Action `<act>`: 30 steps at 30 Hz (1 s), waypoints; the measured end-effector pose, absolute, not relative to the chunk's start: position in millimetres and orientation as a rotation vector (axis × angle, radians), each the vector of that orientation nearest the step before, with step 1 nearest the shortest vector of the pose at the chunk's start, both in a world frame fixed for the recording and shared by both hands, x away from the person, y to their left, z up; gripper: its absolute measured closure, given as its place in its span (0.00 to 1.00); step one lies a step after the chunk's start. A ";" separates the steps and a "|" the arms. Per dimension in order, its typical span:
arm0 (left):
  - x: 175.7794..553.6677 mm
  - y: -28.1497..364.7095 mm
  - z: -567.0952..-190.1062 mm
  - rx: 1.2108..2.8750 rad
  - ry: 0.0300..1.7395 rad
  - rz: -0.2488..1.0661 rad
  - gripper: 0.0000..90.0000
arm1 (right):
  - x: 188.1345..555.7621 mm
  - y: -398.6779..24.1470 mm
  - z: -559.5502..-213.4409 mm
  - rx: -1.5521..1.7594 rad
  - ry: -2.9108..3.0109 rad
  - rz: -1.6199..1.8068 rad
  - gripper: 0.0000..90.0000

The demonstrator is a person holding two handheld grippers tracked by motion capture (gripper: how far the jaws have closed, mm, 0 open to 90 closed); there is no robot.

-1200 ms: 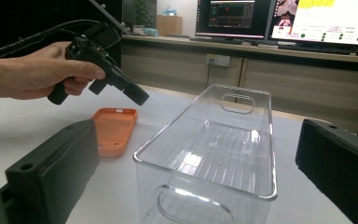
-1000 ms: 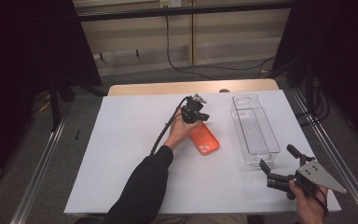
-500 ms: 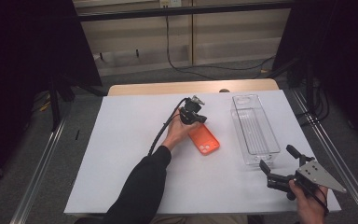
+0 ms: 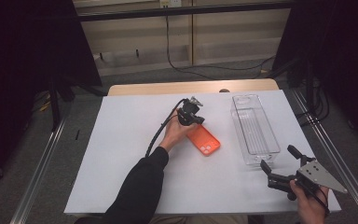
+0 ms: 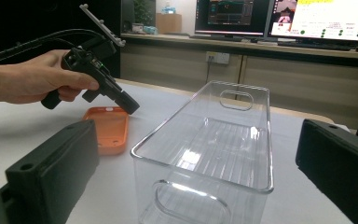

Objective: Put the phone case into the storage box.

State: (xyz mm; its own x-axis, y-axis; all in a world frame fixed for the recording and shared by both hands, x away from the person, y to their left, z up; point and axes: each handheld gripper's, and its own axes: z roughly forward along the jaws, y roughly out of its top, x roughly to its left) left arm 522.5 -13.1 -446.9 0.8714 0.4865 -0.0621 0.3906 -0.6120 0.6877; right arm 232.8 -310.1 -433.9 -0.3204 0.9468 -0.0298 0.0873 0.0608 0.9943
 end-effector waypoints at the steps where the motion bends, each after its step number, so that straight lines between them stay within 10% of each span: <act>1: 521.8 -11.5 -447.0 2.299 0.633 0.164 1.00 | 232.8 -310.2 -434.0 1.074 1.542 1.360 0.00; 30: 510.5 10.8 -444.8 2.324 0.620 0.142 1.00 | 232.1 -310.3 -433.9 1.075 1.539 1.355 0.00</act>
